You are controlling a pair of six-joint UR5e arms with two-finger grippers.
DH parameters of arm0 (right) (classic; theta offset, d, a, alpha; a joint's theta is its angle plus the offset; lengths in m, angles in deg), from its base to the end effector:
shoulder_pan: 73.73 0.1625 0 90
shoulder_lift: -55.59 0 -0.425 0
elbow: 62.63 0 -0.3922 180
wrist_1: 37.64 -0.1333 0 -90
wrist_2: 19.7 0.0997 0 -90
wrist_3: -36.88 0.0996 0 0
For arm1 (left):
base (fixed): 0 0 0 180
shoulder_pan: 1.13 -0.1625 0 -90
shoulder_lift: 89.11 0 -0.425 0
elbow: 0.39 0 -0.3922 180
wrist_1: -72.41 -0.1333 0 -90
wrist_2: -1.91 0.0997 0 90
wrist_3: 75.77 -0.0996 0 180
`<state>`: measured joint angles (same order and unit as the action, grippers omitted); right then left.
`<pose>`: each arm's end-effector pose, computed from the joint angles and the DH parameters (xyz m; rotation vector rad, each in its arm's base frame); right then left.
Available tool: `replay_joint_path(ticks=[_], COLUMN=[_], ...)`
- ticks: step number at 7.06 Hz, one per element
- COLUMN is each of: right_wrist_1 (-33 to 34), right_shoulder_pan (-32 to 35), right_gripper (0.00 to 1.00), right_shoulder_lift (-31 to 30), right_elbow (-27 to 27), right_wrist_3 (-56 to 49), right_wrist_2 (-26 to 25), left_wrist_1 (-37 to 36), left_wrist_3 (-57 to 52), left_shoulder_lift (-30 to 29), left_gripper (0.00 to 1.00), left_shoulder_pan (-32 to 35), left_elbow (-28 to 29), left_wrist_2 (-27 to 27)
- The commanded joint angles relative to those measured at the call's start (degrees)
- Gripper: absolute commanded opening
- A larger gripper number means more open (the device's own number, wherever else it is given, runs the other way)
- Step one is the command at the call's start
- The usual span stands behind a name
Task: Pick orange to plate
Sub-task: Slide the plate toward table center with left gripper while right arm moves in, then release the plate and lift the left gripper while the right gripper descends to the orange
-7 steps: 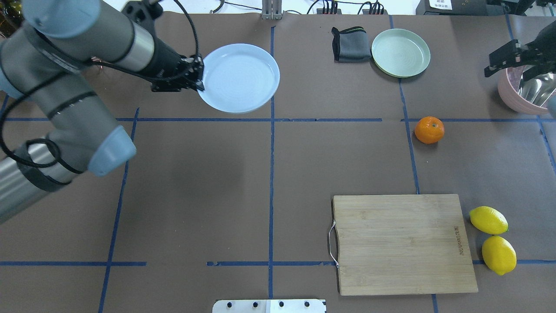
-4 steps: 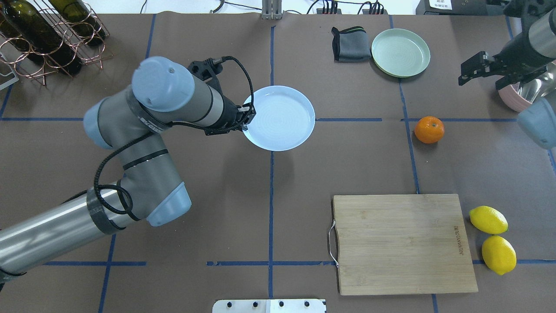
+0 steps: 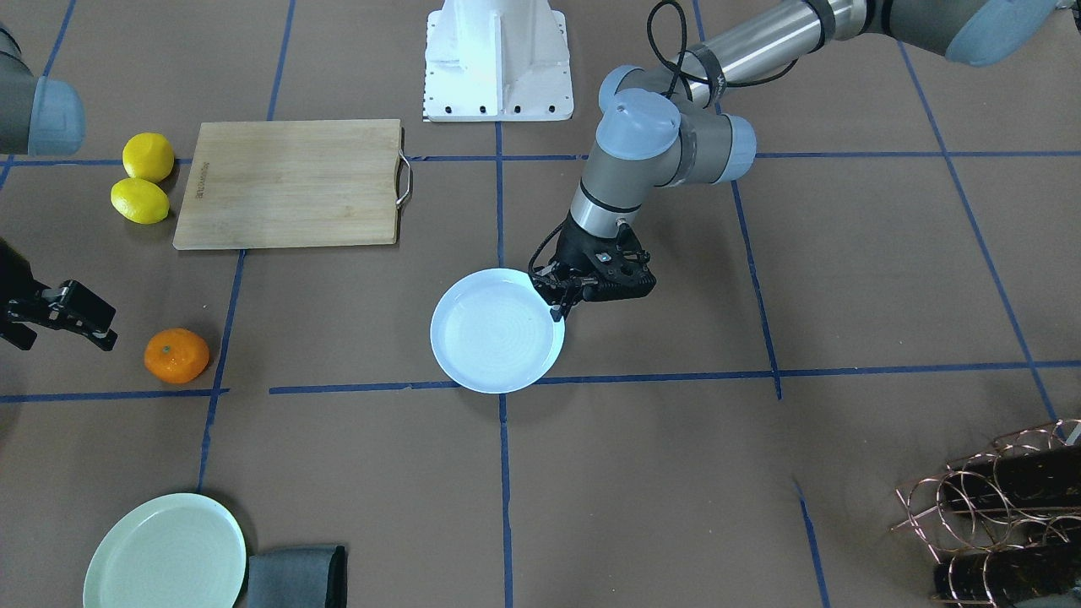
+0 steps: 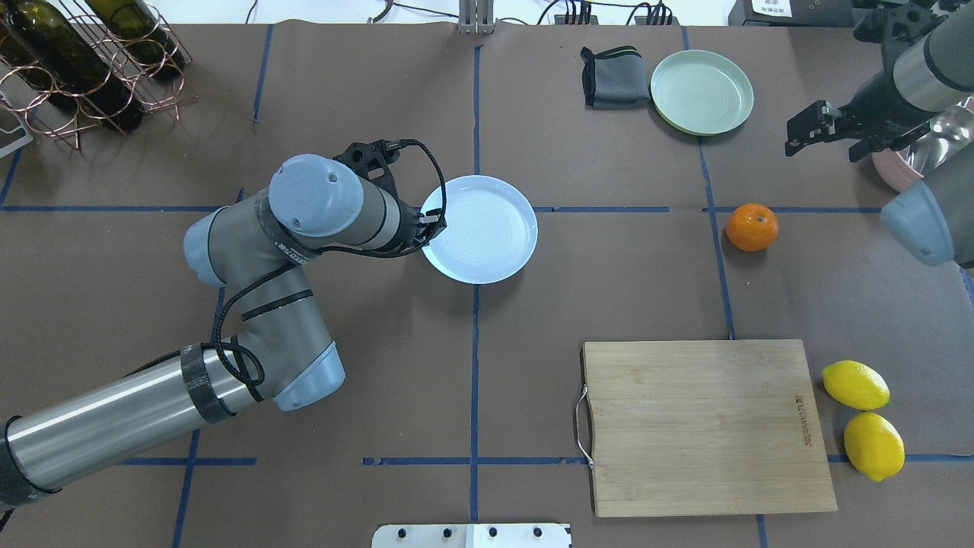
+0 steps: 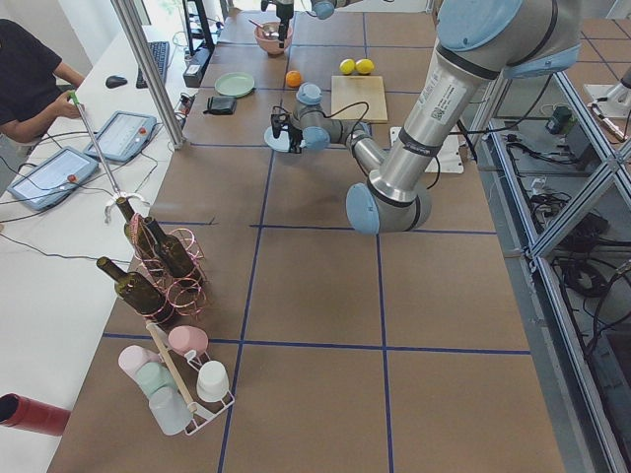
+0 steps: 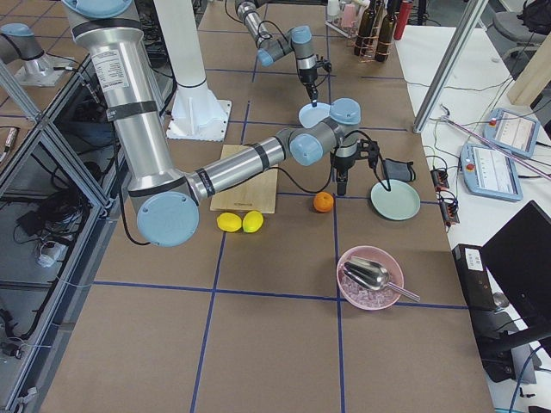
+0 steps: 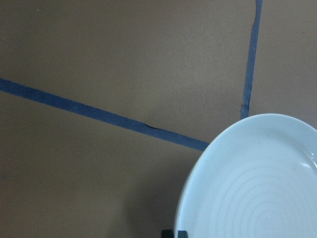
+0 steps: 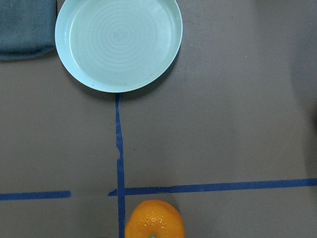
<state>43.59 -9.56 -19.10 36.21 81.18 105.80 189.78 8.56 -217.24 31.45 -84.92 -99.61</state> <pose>-0.1926 -0.5710 0.4258 0.1089 -0.8117 0.1262 0.5515 -0.4870 0.2475 0.1706 1.0506 -0.3195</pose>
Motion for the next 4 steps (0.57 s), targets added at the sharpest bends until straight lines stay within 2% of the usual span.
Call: replay_joint_path(ticks=[1, 4], right_wrist_1=[0.0, -8.3], right_shoulder_pan=[-1.3, -7.0], right_gripper=[1.00, 1.00], right_shoulder_lift=[0.0, 1.1], right_elbow=[-0.6, -7.1], right_wrist_3=[0.0, 5.5], right_wrist_2=[-0.3, -3.2], left_wrist_1=[-0.2, -1.4], left_wrist_3=[-4.0, -10.3], left_shoulder_lift=[1.5, 1.6], left_gripper=[1.00, 1.00], left_shoulder_pan=[1.3, 8.6], left_elbow=[-1.5, -4.4], left_wrist_2=[0.0, -1.7])
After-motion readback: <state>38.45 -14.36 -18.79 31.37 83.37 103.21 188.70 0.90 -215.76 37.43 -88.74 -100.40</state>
